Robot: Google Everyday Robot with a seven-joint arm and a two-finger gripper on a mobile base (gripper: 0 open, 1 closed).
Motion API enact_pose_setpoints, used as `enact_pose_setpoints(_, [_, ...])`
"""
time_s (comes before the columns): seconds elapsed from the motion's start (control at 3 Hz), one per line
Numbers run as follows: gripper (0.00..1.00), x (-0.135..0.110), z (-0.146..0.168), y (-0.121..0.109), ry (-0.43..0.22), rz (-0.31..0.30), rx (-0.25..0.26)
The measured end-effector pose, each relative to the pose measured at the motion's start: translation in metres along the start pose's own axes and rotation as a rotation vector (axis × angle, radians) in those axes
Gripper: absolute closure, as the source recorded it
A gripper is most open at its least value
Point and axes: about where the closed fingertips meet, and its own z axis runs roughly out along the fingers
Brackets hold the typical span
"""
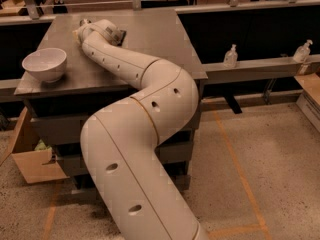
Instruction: Move redbull can near white bowl
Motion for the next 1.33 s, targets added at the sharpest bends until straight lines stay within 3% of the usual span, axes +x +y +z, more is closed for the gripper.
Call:
enact_pose_setpoints(0.33, [0.85,0.0,-0.005,-0.002,0.017,-0.007,-0.005])
enact_pose_setpoints(0.67, [1.0,-0.005,-0.023,-0.013,0.02,-0.024,-0.022])
enact_pose_setpoints(1.33, [1.0,-0.018,-0.084,-0.018,0.031,-0.063,-0.128])
